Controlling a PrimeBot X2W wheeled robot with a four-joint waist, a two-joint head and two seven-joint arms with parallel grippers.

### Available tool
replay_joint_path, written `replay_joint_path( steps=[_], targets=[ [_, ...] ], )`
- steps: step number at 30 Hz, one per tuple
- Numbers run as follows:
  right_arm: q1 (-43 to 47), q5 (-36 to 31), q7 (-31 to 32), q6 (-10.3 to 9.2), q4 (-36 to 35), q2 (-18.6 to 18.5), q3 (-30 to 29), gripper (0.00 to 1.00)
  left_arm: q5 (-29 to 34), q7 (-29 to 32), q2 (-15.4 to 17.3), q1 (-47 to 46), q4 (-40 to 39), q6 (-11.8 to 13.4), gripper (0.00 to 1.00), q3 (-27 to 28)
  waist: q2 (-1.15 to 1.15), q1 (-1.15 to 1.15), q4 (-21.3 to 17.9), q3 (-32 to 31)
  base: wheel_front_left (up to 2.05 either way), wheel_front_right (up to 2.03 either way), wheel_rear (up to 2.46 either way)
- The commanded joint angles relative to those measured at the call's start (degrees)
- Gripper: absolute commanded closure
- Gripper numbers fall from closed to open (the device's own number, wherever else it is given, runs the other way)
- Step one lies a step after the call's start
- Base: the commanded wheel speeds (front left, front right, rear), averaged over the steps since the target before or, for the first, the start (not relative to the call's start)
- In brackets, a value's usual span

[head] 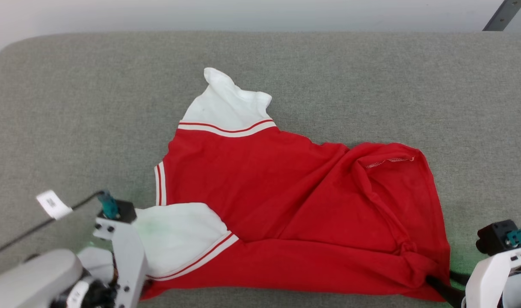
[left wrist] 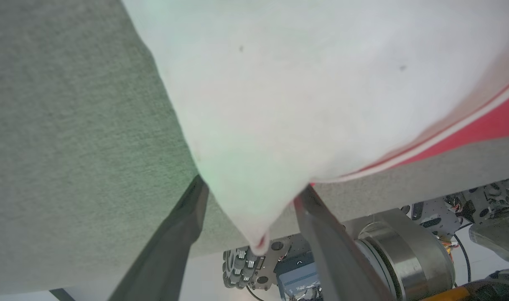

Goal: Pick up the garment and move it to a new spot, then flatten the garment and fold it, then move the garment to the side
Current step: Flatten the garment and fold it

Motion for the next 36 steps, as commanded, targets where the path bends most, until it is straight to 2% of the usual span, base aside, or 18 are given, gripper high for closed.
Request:
replay_joint_path(
  steps=[1, 8, 14, 19, 28, 31, 36],
  targets=[
    [-0.75, -0.37, 0.06, -0.09, 0.02, 0.08, -0.03, 0.0, 0.57, 0.64, 0.72, -1.09, -0.52, 0.59, 0.0, 0.11, 0.0, 0.0, -0.08, -0.07, 0.0, 0.0, 0.0],
    [-2.06, -0.02, -1.45, -0.09, -2.96, 0.49, -2.0, 0.0, 1.76, 7.09, 4.63, -7.25, -7.2, 2.28, 0.0, 1.39, 0.0, 0.0, -1.06, -0.02, 0.0, 0.0, 0.0],
    [-4.55, -1.99, -9.44, -0.09, -6.92, 1.64, -4.25, 0.0, 4.6, 6.86, 3.33, -14.75, -7.78, 0.56, 0.0, 4.6, 0.0, 0.0, -3.02, 1.19, 0.0, 0.0, 0.0],
    [-8.66, -4.74, -21.33, -0.09, -7.72, 1.96, -1.96, 0.0, 7.8, 4.67, 0.06, -20.59, -2.79, -3.51, 0.0, 6.25, 0.0, 0.0, -5.68, 2.79, 0.0, 0.0, 0.0],
    [-16.48, -11.79, -44.82, -0.1, -2.7, 3.07, 2.72, 0.0, 11.89, -1.93, -7.65, -28.38, 13.02, -12.44, 0.0, 7.49, 0.0, 0.0, -9.84, 5.76, 0.0, 0.0, 0.0],
    [-18.14, -12.84, -49.27, -0.1, -0.5, 3.53, 3.74, 0.0, 12.84, -3.83, -10.1, -30.81, 18.78, -15.1, 0.0, 7.7, 0.0, 0.0, -10.87, 6.79, 0.0, 0.0, 0.0],
    [-19.78, -12.78, -52.54, -0.1, 2.63, 4.19, 5.49, 0.0, 13.67, -5.99, -13.65, -34.21, 28.42, -19.01, 0.0, 7.83, 0.0, 0.0, -12.27, 8.22, 0.0, 0.0, 0.0]
  ],
)
